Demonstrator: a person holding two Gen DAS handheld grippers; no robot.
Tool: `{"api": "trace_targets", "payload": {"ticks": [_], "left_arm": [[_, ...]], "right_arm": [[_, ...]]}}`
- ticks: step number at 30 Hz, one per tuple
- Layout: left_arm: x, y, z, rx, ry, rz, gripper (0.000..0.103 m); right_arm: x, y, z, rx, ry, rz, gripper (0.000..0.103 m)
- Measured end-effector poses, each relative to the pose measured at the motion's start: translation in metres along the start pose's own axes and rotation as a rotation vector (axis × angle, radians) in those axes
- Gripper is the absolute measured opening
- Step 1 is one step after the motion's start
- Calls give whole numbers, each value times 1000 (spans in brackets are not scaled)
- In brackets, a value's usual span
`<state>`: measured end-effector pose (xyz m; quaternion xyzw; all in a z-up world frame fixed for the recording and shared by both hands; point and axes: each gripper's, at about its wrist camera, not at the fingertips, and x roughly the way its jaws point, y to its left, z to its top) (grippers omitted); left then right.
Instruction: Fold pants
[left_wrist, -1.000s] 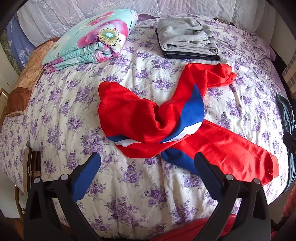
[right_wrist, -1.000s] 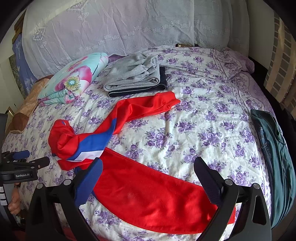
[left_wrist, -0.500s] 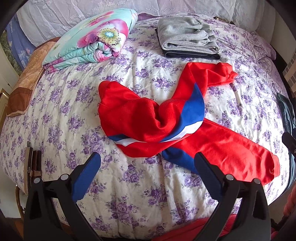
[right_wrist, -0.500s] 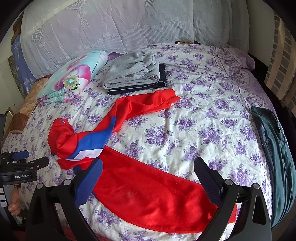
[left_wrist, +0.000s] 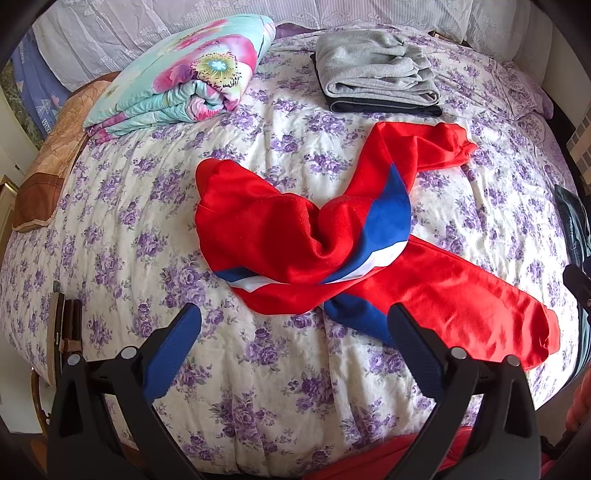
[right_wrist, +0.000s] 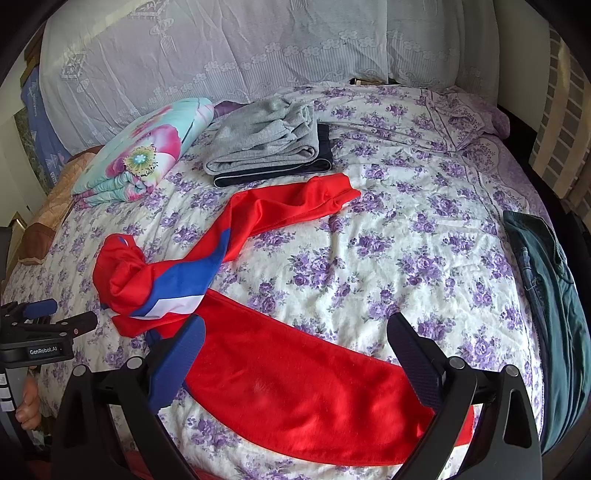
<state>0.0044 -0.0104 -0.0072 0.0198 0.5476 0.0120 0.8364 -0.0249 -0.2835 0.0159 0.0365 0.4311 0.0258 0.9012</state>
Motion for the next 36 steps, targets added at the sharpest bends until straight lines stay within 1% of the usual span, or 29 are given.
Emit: {"api": "trace_targets", "payload": {"ticks": [13,31,36], "left_arm": [[9,3,2,-3,11,-1,98],[12,3,7,-1,22,5,98],[14,2,6,-3,31,4,98]], "right_arm": [[6,-1,1,0,17,-2,99],[11,0,4,-1,28,-3,99],[18,-1,2,-2,45,-1,99]]}}
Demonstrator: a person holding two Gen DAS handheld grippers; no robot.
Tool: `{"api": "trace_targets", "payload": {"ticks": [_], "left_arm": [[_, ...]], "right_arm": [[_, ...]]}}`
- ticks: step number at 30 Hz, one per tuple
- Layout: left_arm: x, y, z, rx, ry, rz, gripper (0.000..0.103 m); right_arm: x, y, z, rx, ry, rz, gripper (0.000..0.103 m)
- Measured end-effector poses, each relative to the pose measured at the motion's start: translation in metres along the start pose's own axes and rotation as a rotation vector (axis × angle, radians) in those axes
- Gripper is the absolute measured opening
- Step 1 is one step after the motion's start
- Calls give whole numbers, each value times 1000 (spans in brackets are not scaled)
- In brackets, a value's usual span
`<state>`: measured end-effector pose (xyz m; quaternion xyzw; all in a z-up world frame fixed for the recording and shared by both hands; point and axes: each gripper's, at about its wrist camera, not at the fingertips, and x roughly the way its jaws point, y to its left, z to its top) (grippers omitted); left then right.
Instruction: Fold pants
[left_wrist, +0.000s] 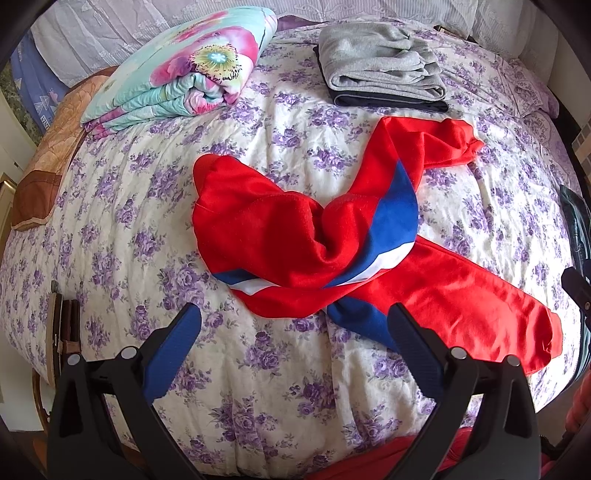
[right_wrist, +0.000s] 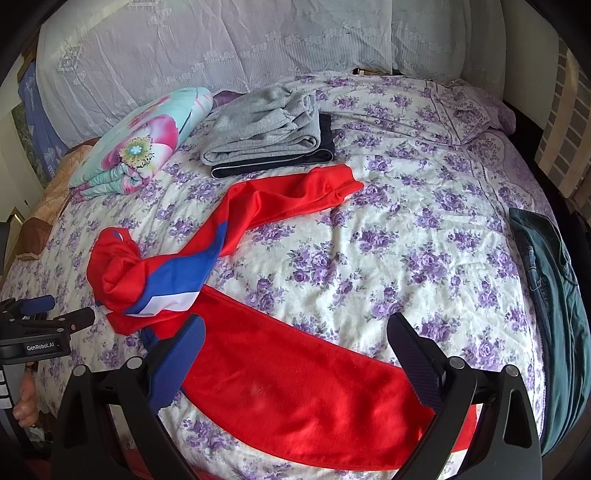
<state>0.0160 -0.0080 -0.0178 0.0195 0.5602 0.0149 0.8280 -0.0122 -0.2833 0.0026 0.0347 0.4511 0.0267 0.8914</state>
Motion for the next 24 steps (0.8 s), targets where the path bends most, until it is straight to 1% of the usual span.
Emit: {"api": "trace_targets", "payload": {"ticks": [5,8,9,11,12,13,14,16,18,20,21,22,23,24], "left_arm": [[3,1,0,-6,16,-3,98],[13,10,0,-40,54,-28,98],[19,17,-1,-73,77,-49,98],[37,43,-6,-203,157,-117,98],[45,58,-11,-278,190,-147,98],[50,67,-15,-328,207,-162,98],[54,80,-21,-384,224,-173,98],[56,95,-28,-444,235,-179,98],[55,106,-37,-469,231,-169,98],[55,110,-43,-474,232,-154,98],[56,112,-46,-477,238,-150,98],[58,113,-48,-481,243,-151,98],[61,115,-50,-489,254,-157,98],[65,115,-53,-496,269,-166,98]], "right_arm": [[5,3,3,-2,27,11,99],[17,9,8,-15,42,58,99],[26,13,11,-23,50,76,99],[54,23,21,-33,98,139,99],[70,28,26,-27,128,172,99],[89,34,30,-12,168,203,99],[107,38,34,9,206,232,99],[138,46,39,65,263,252,99],[160,48,43,138,298,283,99],[179,47,47,254,331,352,99],[187,48,47,303,348,404,99],[198,51,47,342,382,463,98],[204,55,47,360,408,493,94],[207,58,47,366,415,514,68]]}}
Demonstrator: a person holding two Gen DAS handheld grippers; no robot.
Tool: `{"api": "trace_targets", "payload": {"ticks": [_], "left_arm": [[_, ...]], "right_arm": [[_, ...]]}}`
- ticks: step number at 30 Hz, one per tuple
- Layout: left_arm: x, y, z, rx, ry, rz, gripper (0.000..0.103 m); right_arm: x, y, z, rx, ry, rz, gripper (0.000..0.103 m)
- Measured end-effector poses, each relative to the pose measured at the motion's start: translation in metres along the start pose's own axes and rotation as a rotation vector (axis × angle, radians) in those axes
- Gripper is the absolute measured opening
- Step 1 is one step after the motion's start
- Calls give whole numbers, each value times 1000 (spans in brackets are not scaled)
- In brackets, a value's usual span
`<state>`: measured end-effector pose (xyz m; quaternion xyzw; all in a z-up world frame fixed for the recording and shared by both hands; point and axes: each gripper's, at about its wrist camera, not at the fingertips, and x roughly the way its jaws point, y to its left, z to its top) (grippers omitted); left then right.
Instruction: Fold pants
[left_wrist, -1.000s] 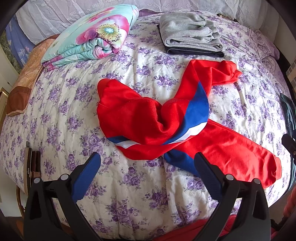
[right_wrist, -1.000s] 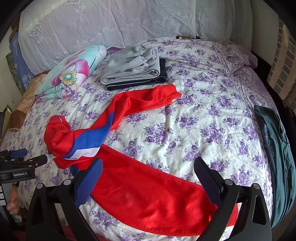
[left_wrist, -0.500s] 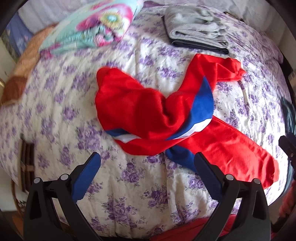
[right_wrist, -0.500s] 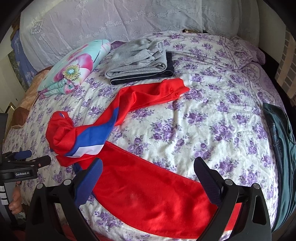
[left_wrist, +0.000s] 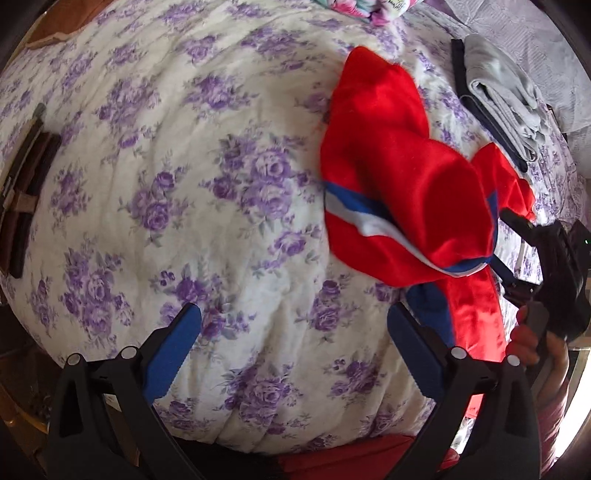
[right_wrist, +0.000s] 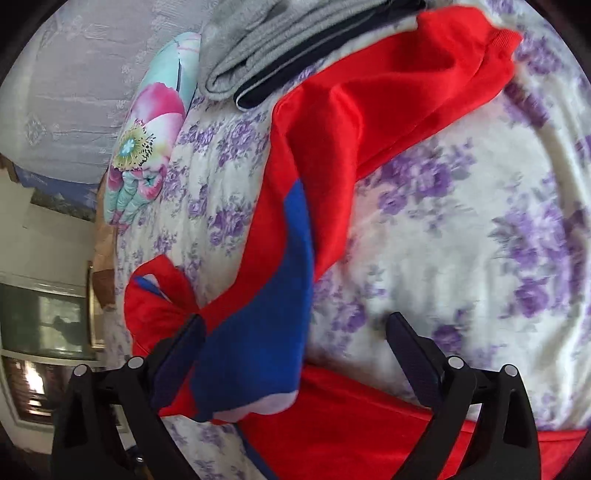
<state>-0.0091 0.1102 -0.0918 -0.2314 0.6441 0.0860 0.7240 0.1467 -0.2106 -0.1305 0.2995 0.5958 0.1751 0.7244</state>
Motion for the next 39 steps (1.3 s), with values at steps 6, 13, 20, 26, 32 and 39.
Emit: {"api": "trace_targets", "payload": {"ticks": [6,13,20,26,32,39], "left_arm": [[15,-9,1,29,44,0,98],[24,-34,8,100,57,-24,98],[44,-102,21,234,107,-118,98],[38,-176,15,356,135,-276,98],[60,-238,38,430,47,-255,98],[82,-268,49,493,106,-289,45]], "right_arm": [[-50,18,-18,-127,-110,121,8],[-182,-84,-42,80,-379,-8,8],[-204,-158,-92,331,-400,-62,8],[-221,-161,-100,337,-444,-4,9],[-245,-165,-102,281,-430,47,9],[-254,-169,-103,259,-424,80,9]]}}
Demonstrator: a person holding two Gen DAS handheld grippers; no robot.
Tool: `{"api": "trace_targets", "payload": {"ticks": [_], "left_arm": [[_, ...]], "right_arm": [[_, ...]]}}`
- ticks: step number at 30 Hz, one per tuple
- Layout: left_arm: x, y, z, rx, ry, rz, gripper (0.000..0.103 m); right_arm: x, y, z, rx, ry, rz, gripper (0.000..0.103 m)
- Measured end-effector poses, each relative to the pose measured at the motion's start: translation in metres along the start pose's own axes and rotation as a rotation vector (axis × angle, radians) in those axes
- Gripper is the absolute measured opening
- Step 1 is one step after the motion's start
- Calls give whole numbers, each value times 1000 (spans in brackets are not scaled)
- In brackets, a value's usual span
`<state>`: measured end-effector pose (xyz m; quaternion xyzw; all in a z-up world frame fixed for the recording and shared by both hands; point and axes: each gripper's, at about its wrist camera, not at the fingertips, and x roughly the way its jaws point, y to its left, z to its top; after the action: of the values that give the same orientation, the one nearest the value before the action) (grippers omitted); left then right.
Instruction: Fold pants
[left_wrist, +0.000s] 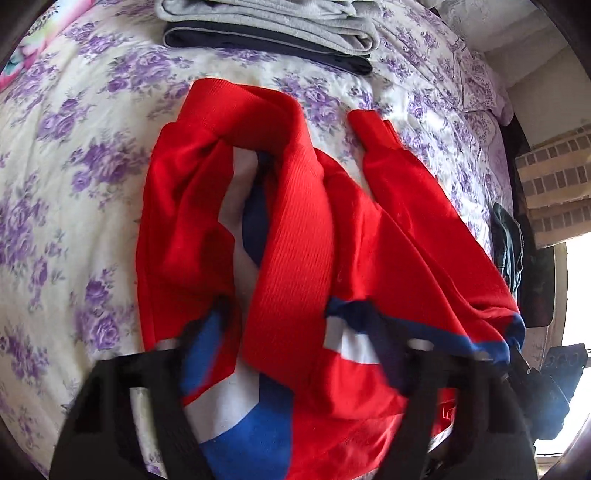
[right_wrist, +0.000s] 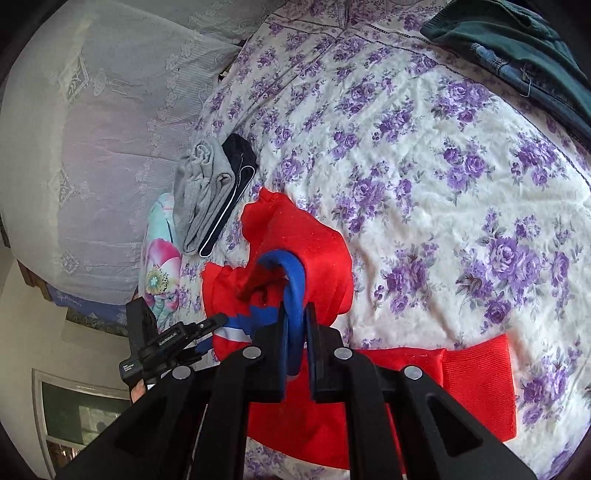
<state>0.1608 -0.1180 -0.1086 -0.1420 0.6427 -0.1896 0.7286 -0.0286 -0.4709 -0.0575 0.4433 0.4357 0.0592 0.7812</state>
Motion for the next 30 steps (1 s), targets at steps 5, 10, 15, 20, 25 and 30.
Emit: {"api": "trace_targets", "payload": {"ticks": [5,10,15,20,25,30], "left_arm": [[-26,-2,-11,-8,-59,-41,34],[-116,6,-36,-48,-247,-103,34],[-233,35,-86,-152,-492,-119,13],[-353,59,-169,-256,-775,0,7],[-342,69,-195,-327,-709,149,69],[-212,121,-195,-494,-336,74,65]], "right_arm": [[-3,3,2,-10,-9,26,9],[-1,25,3,-48,2,96,10],[14,87,-14,-181,77,255,11],[17,159,-29,-332,103,454,10],[34,190,-29,-464,145,387,10],[60,154,-40,-431,293,255,35]]}}
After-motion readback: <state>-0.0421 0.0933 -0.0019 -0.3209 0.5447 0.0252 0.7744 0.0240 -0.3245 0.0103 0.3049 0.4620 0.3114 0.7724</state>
